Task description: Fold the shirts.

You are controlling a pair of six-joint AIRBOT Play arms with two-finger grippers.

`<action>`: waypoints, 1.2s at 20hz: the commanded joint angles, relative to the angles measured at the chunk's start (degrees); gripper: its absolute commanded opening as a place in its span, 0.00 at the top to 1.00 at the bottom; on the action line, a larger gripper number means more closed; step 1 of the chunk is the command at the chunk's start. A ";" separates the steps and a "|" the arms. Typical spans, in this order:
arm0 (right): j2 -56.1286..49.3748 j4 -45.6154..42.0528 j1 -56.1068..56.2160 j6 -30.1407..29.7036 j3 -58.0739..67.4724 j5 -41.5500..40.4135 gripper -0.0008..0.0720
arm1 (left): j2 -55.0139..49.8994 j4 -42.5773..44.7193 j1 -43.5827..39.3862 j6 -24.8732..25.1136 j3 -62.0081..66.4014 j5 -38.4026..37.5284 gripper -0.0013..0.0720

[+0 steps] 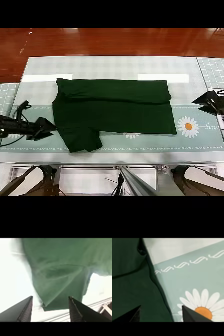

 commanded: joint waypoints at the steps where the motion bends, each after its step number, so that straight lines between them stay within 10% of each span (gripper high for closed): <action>1: 0.76 2.25 -0.79 -1.09 -1.36 -1.25 0.20 | -2.27 -0.57 -2.78 1.20 -4.81 4.61 0.27; 7: 0.76 2.29 -0.79 -1.05 -1.36 0.22 0.25 | -6.80 -6.73 -12.41 0.35 -5.38 17.42 0.32; 9: 0.76 2.29 -0.79 -0.81 -1.36 1.22 0.25 | -7.82 -7.21 -14.08 -1.42 -5.35 19.28 0.83; 11: 0.76 1.90 -0.79 -0.72 -1.36 1.38 0.25 | -8.02 -7.15 -14.12 -0.50 -5.33 17.88 0.95; 24: 0.76 -4.85 7.17 -0.50 -19.74 -5.62 0.24 | -7.74 -7.04 -10.91 2.67 -5.18 12.11 0.95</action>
